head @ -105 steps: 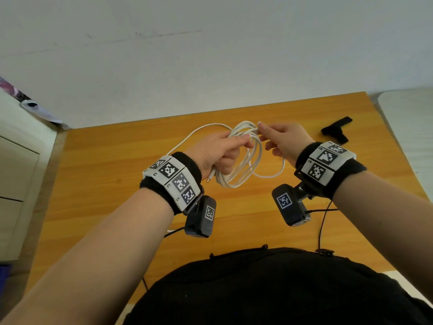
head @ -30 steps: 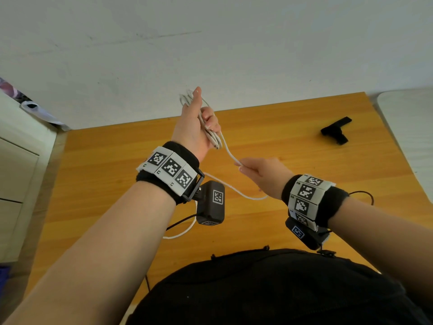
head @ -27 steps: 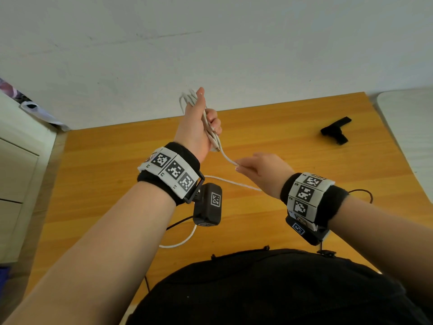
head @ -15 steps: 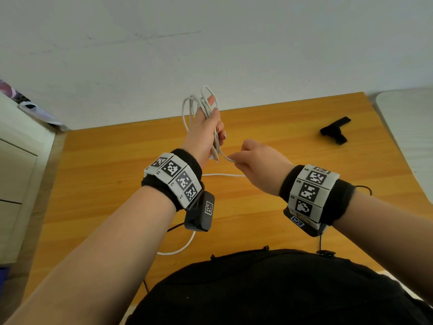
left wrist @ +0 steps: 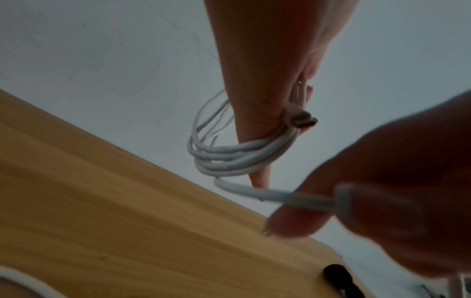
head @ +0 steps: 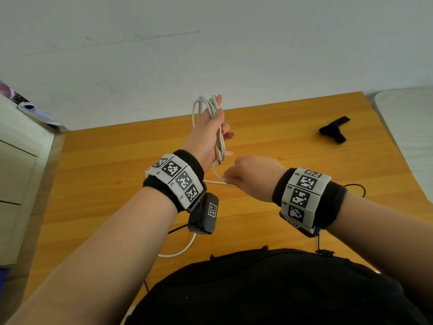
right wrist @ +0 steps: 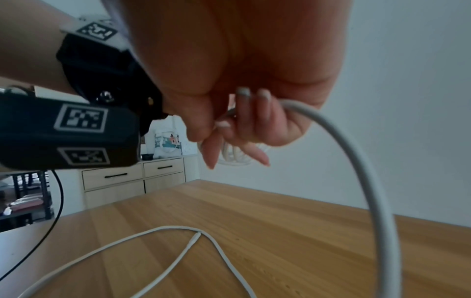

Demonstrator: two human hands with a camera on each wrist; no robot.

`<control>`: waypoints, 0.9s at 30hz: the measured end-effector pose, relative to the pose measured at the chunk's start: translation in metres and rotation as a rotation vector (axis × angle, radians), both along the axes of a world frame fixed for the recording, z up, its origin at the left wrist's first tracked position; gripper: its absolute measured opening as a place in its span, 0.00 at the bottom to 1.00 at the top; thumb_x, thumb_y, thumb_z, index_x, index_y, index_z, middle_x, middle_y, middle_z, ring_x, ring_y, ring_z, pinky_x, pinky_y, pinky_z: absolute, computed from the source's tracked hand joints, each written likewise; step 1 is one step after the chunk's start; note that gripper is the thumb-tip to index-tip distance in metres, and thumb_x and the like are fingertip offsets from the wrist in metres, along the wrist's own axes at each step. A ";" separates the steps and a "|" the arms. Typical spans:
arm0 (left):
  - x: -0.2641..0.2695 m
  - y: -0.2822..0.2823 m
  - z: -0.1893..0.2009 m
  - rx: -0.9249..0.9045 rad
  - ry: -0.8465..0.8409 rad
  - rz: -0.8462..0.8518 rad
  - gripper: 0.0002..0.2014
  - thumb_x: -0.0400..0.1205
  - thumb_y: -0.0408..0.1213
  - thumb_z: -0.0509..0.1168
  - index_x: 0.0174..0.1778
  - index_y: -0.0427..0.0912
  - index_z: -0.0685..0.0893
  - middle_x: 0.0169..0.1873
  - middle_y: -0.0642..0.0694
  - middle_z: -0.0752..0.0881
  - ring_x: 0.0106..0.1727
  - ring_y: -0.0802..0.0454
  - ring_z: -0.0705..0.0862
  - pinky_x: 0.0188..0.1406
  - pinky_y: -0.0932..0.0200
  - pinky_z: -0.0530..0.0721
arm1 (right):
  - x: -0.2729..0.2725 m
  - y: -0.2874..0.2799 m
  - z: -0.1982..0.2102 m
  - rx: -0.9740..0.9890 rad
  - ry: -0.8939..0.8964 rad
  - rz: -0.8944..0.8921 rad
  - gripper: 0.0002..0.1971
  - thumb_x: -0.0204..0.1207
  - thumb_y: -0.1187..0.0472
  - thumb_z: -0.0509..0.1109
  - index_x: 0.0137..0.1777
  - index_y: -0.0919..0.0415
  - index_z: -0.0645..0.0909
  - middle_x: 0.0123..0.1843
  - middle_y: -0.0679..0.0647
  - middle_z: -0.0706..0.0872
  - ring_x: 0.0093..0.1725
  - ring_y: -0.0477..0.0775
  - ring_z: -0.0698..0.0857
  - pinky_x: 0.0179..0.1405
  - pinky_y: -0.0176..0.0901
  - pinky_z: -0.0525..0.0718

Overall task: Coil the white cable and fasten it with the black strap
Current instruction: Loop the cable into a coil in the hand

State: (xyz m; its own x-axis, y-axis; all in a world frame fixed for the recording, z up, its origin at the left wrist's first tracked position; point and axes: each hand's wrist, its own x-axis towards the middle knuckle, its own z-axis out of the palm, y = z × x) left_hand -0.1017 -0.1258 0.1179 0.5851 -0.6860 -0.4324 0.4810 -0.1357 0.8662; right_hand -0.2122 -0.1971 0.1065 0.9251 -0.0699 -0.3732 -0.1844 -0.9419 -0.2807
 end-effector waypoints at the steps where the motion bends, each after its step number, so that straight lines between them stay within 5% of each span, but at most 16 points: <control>1: 0.000 0.001 -0.002 0.027 -0.033 -0.019 0.19 0.87 0.46 0.52 0.74 0.66 0.66 0.28 0.53 0.71 0.42 0.52 0.78 0.66 0.22 0.69 | 0.000 -0.001 0.002 0.013 -0.028 -0.003 0.16 0.84 0.50 0.54 0.58 0.52 0.83 0.39 0.48 0.71 0.41 0.53 0.73 0.32 0.42 0.69; 5: 0.002 0.004 -0.012 0.081 -0.137 -0.077 0.16 0.86 0.49 0.53 0.69 0.71 0.69 0.28 0.54 0.73 0.42 0.52 0.78 0.62 0.31 0.76 | -0.002 -0.006 0.009 0.113 -0.118 -0.031 0.14 0.80 0.50 0.64 0.57 0.55 0.86 0.46 0.51 0.75 0.44 0.54 0.77 0.42 0.44 0.75; 9: 0.000 0.005 -0.024 0.112 -0.270 -0.130 0.18 0.86 0.47 0.53 0.73 0.65 0.68 0.30 0.52 0.72 0.35 0.56 0.76 0.40 0.52 0.77 | -0.002 -0.010 0.009 0.234 -0.230 -0.089 0.12 0.77 0.62 0.69 0.58 0.60 0.86 0.59 0.55 0.81 0.52 0.54 0.82 0.49 0.32 0.70; 11: -0.002 0.005 -0.028 0.126 -0.334 -0.163 0.20 0.86 0.46 0.53 0.76 0.62 0.66 0.31 0.51 0.72 0.33 0.56 0.74 0.38 0.58 0.75 | -0.002 -0.010 0.009 0.275 -0.304 -0.136 0.10 0.76 0.64 0.69 0.55 0.61 0.87 0.56 0.57 0.83 0.45 0.50 0.78 0.48 0.30 0.68; 13: -0.004 0.004 -0.028 0.139 -0.356 -0.193 0.21 0.87 0.45 0.53 0.77 0.60 0.66 0.31 0.51 0.72 0.34 0.55 0.73 0.41 0.59 0.76 | -0.002 -0.011 0.012 0.291 -0.359 -0.200 0.06 0.73 0.62 0.73 0.49 0.62 0.86 0.47 0.56 0.84 0.42 0.47 0.77 0.47 0.38 0.76; 17: -0.008 0.004 -0.021 0.157 -0.274 -0.249 0.21 0.87 0.42 0.52 0.78 0.57 0.65 0.32 0.49 0.70 0.38 0.53 0.74 0.33 0.64 0.82 | -0.004 -0.019 0.014 0.305 -0.369 -0.387 0.12 0.66 0.56 0.79 0.40 0.56 0.78 0.32 0.42 0.76 0.32 0.43 0.75 0.34 0.35 0.75; 23: -0.013 0.006 -0.011 0.246 -0.217 -0.380 0.22 0.87 0.47 0.53 0.78 0.63 0.62 0.34 0.49 0.76 0.39 0.49 0.88 0.44 0.48 0.89 | -0.003 -0.034 0.010 0.351 -0.436 -0.490 0.09 0.67 0.61 0.77 0.38 0.57 0.77 0.31 0.43 0.77 0.34 0.46 0.77 0.34 0.36 0.76; 27: -0.013 0.004 -0.012 0.263 -0.211 -0.381 0.22 0.86 0.49 0.54 0.77 0.67 0.61 0.39 0.49 0.78 0.28 0.52 0.82 0.52 0.34 0.87 | -0.002 -0.035 0.009 0.288 -0.457 -0.538 0.14 0.65 0.52 0.79 0.37 0.57 0.76 0.33 0.46 0.79 0.37 0.51 0.81 0.38 0.44 0.80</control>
